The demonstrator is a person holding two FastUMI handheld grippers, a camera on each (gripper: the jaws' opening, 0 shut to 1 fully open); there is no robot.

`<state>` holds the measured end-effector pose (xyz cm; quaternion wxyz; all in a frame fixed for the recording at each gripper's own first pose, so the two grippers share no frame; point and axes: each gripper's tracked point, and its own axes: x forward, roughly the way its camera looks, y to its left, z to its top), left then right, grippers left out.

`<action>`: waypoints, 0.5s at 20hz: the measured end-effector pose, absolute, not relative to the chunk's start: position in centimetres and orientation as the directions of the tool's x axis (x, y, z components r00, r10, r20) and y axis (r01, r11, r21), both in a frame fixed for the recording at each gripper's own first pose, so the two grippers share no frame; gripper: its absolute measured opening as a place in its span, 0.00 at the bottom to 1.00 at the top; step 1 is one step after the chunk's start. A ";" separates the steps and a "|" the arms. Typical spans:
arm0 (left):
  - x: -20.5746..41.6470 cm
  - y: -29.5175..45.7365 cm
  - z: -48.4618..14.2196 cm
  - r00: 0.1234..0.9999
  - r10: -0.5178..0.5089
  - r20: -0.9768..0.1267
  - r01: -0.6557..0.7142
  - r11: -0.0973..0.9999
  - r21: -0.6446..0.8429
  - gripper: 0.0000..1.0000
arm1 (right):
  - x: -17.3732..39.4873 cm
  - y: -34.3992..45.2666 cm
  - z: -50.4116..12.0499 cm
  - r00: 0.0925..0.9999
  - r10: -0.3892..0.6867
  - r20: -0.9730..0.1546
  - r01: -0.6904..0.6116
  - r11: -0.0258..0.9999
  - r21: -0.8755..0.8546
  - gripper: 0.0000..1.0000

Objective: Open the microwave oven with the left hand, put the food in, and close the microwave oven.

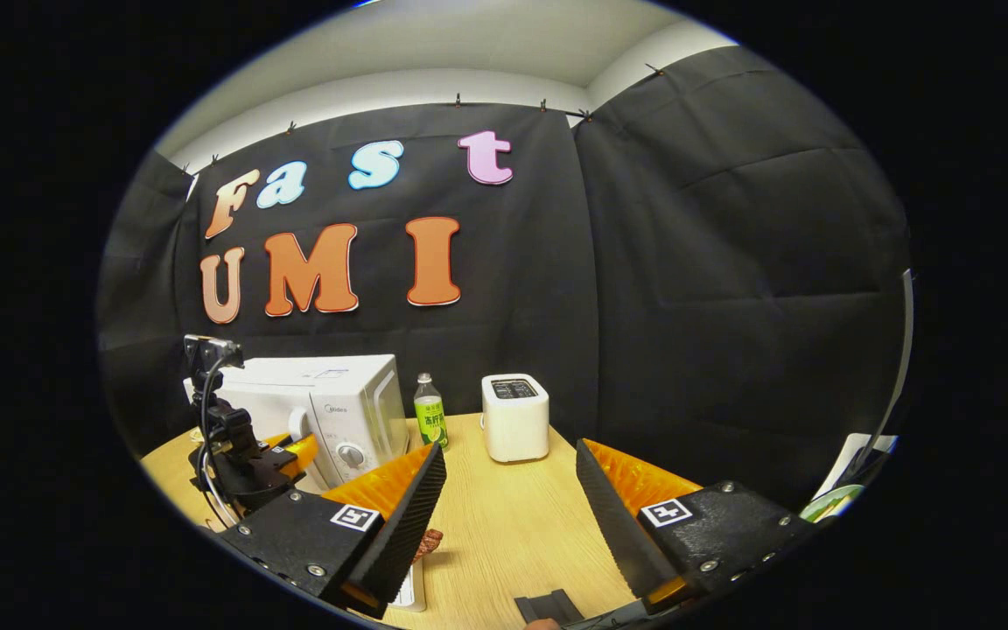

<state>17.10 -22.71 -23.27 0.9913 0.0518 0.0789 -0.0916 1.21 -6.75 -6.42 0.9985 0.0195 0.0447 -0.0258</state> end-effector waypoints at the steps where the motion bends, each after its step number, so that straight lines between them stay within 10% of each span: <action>1: 15.6 -22.6 -23.4 0.969 -0.177 -0.173 0.188 0.981 0.051 0.13 | 1.2 -6.8 -6.4 0.995 -0.050 -0.088 0.054 0.998 0.035 0.93; 10: 6.5 -20.5 -21.6 0.917 -0.363 -0.164 0.372 0.928 0.026 0.12 | 0.0 -3.2 -6.2 0.996 0.017 -0.088 -0.012 0.998 0.055 0.93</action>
